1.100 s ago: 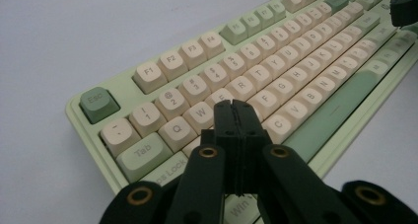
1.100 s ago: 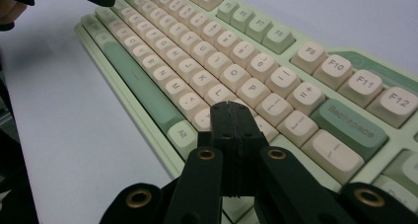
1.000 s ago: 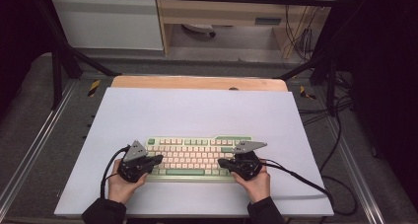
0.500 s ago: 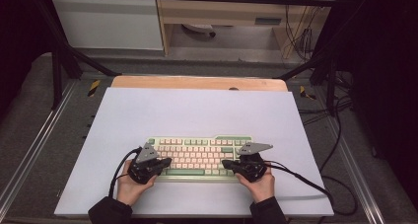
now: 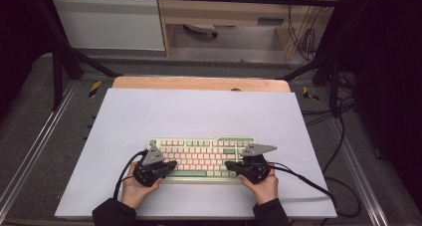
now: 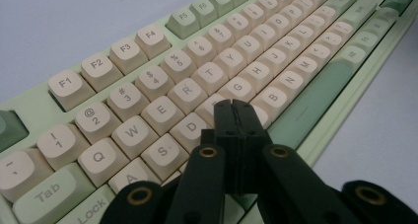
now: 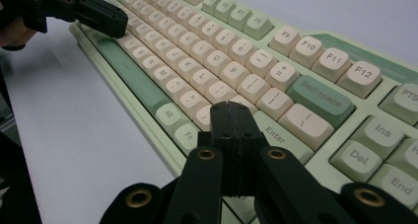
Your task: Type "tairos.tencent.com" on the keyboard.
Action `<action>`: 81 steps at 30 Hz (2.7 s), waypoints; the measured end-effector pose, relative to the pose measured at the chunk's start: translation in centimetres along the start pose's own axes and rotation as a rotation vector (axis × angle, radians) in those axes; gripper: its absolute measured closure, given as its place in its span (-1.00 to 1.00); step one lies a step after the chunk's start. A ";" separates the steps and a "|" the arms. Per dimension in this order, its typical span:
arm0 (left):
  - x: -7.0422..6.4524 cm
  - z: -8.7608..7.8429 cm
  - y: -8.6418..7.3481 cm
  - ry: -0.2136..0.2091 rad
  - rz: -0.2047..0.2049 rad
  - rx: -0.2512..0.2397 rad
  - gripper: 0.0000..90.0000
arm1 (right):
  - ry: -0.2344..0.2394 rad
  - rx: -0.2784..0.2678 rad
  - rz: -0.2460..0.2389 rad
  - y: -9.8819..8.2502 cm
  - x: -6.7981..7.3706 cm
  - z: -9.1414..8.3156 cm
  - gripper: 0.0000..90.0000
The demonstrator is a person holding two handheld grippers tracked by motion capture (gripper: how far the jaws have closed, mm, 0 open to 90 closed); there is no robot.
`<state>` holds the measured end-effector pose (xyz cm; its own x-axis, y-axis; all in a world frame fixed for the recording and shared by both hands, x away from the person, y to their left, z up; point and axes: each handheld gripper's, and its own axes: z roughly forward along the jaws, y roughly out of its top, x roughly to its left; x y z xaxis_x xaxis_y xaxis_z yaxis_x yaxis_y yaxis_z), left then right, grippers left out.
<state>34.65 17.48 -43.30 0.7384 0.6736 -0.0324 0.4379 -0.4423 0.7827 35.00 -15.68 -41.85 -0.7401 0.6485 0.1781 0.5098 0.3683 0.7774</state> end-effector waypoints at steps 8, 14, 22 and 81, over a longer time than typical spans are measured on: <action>0.0 0.2 -0.1 -0.001 0.006 0.008 1.00 | -0.002 -0.001 -0.002 0.0 0.0 0.0 1.00; 0.0 -0.3 -0.1 -0.002 0.005 -0.003 1.00 | -0.002 -0.003 0.002 -0.1 -0.1 0.0 1.00; 0.4 -0.9 -0.2 0.005 -0.004 -0.012 1.00 | -0.002 -0.001 0.005 -0.2 -0.2 -0.1 1.00; 2.8 1.0 1.5 0.069 -0.046 0.011 1.00 | -0.002 0.003 0.002 -0.2 -0.2 0.0 1.00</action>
<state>37.88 18.08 -42.87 0.6805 0.7324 -0.0249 0.4765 -0.4163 0.7744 35.04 -15.87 -42.08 -0.7384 0.6504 0.1780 0.5122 0.3693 0.7754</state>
